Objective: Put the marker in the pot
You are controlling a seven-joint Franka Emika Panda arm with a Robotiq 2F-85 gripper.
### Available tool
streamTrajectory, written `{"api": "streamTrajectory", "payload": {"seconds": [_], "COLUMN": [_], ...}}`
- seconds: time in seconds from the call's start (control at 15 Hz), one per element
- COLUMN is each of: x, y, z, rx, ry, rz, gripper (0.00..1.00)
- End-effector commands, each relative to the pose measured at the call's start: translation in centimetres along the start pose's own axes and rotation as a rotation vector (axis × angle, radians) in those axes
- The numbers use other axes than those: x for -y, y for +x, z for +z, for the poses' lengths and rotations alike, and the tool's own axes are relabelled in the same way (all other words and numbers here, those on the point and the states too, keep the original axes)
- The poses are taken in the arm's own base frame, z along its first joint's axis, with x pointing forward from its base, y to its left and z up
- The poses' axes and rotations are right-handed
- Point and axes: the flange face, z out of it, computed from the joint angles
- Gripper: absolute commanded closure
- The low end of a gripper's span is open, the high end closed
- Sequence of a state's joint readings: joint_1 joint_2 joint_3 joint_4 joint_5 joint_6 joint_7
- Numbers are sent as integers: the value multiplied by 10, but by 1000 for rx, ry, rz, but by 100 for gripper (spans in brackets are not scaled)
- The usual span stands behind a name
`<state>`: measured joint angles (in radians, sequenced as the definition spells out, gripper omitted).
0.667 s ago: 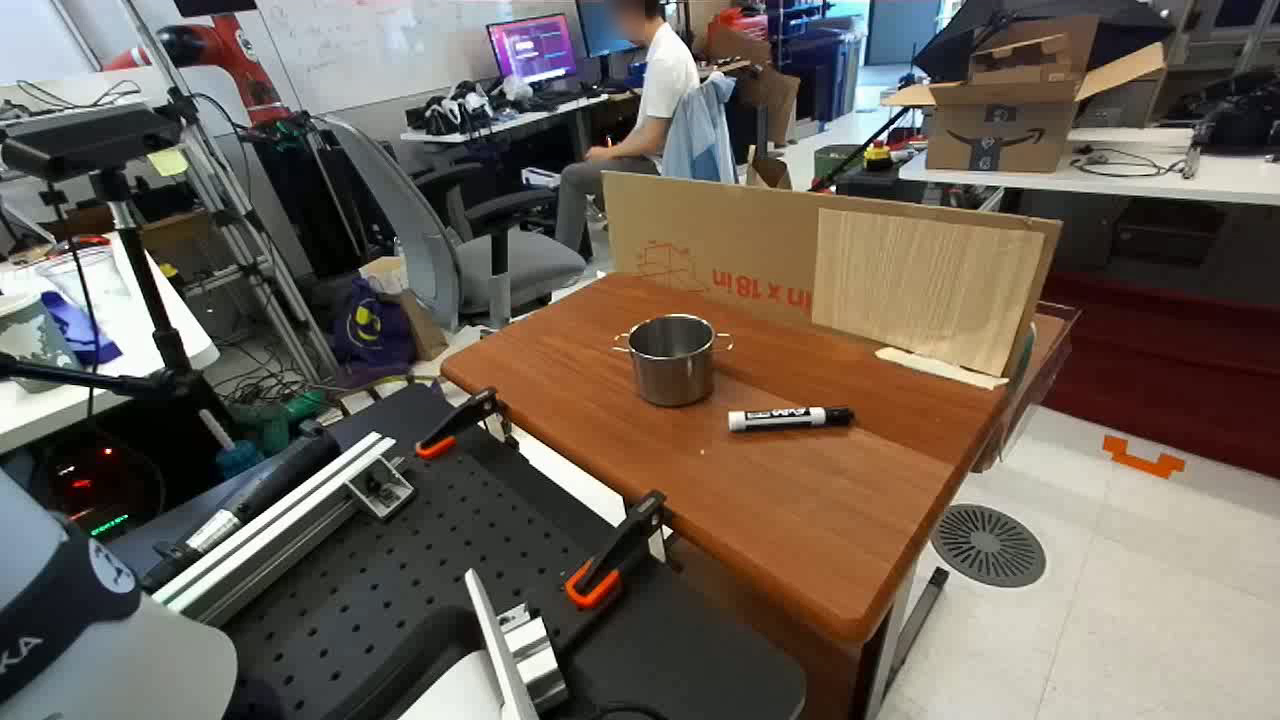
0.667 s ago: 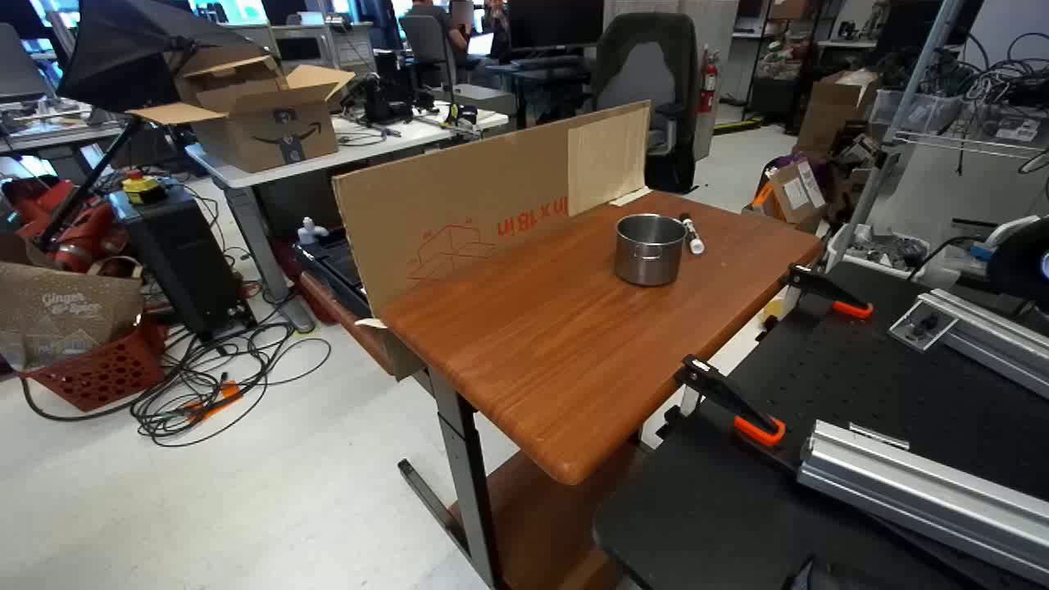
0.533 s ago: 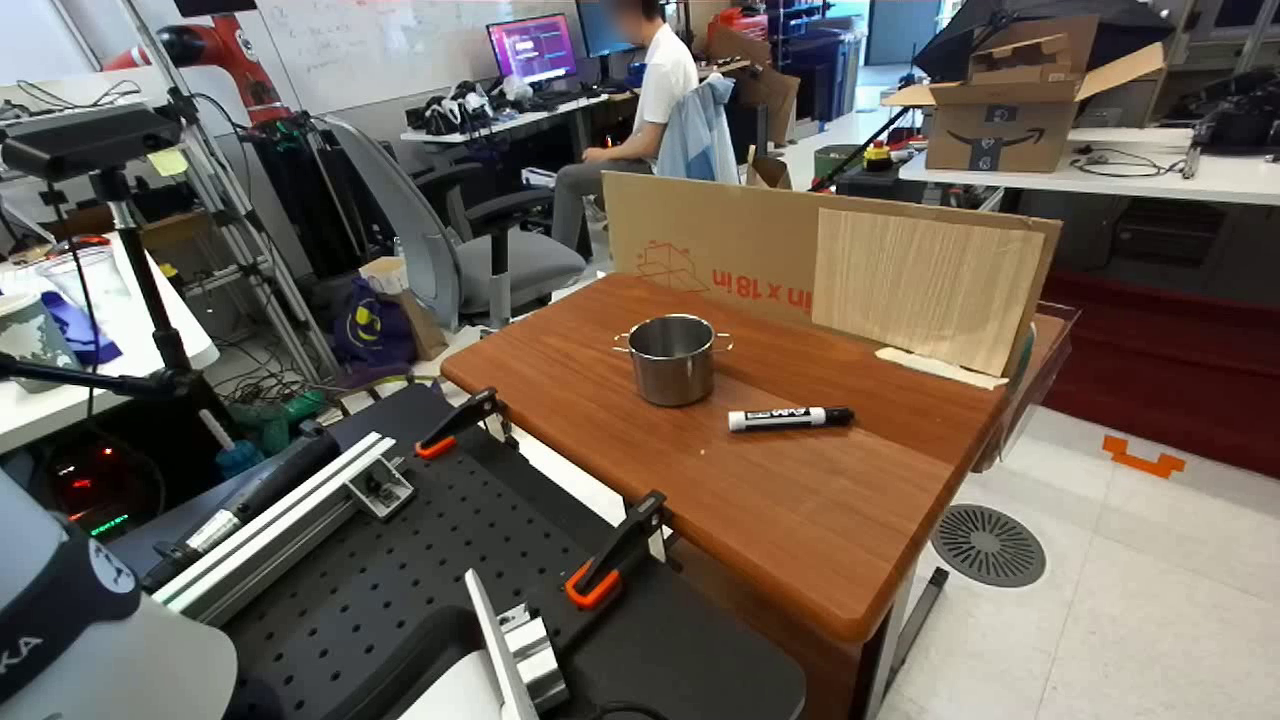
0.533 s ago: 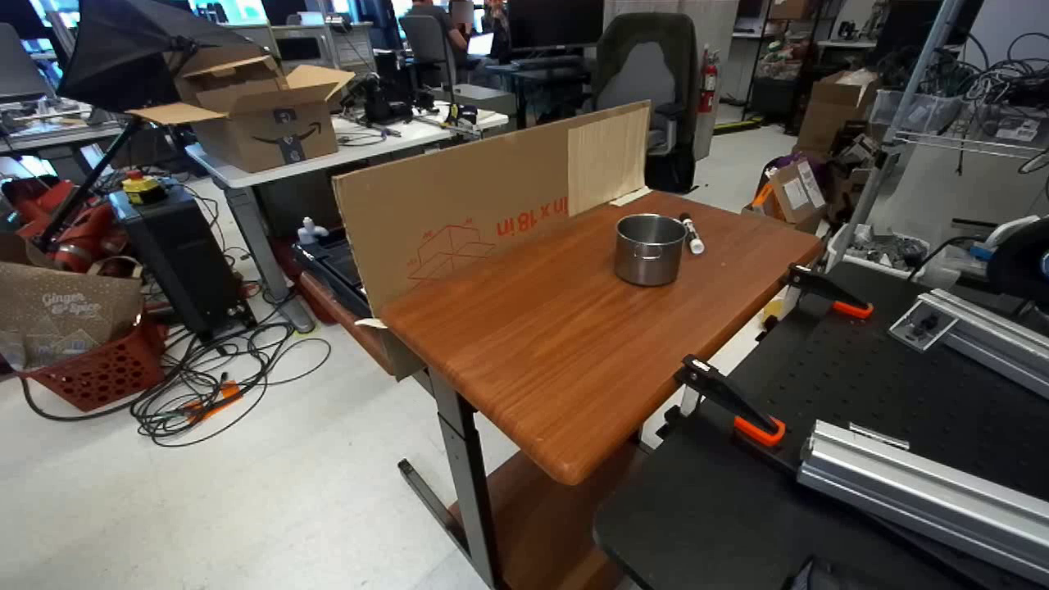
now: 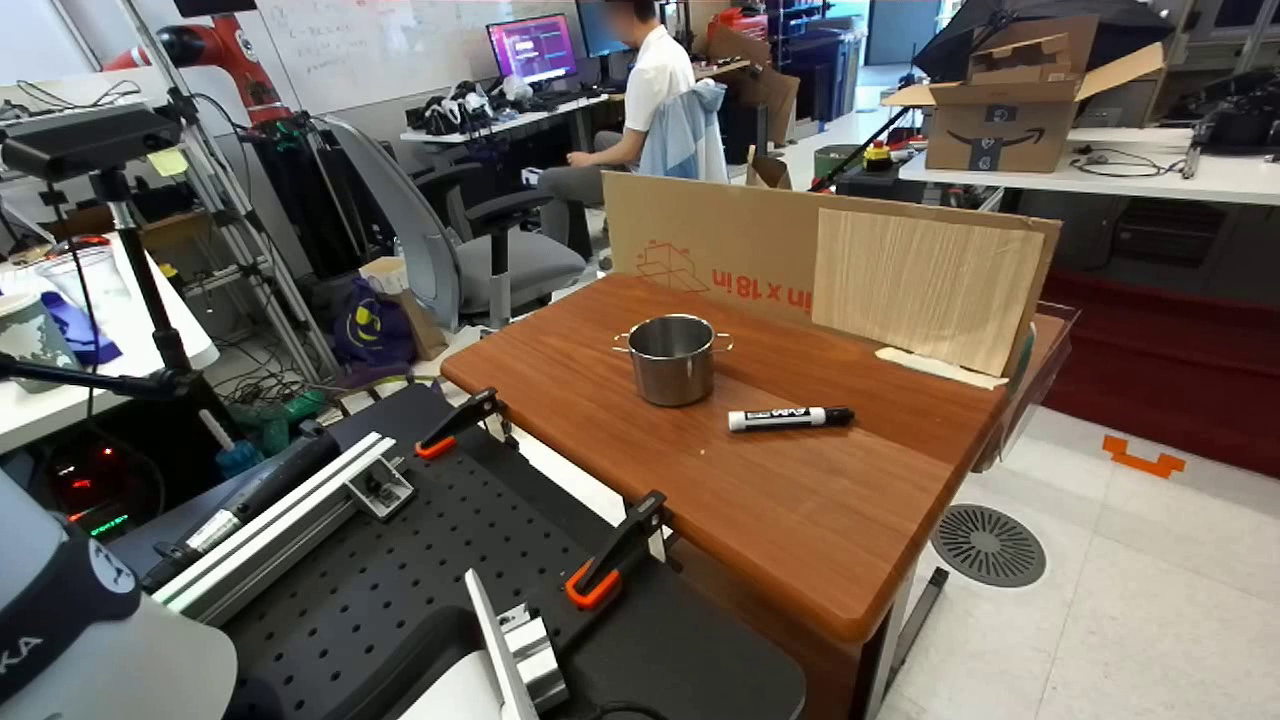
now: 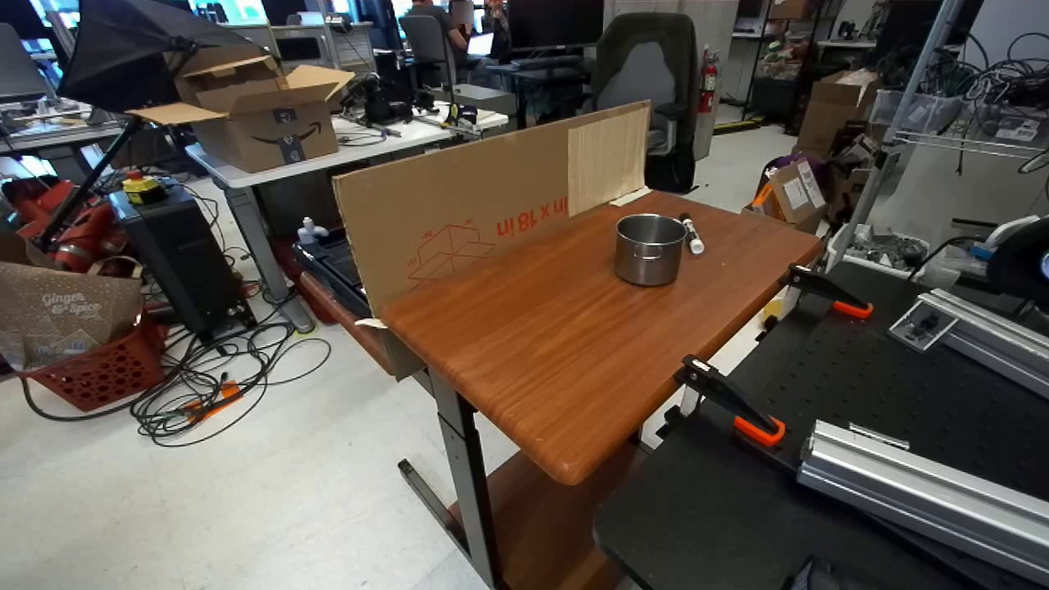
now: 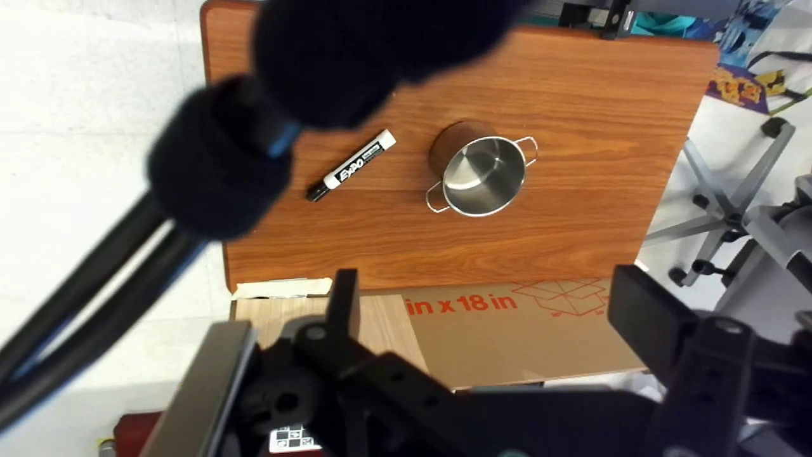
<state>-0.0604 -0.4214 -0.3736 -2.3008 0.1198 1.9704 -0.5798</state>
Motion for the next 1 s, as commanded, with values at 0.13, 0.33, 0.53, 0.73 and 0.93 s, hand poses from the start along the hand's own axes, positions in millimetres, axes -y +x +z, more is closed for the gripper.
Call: {"api": "streamTrajectory", "payload": {"seconds": [0.13, 0.33, 0.53, 0.73, 0.93], "x": [-13, -21, -31, -46, -52], "y": [7, 16, 24, 31, 40], "z": [15, 38, 65, 108, 149], "rx": [-60, -51, -23, 13, 56], "ry": [-61, -72, -75, -91, -109], "rz": [175, 273, 369, 471, 494], "gripper": [0, 0, 0, 0, 0]}}
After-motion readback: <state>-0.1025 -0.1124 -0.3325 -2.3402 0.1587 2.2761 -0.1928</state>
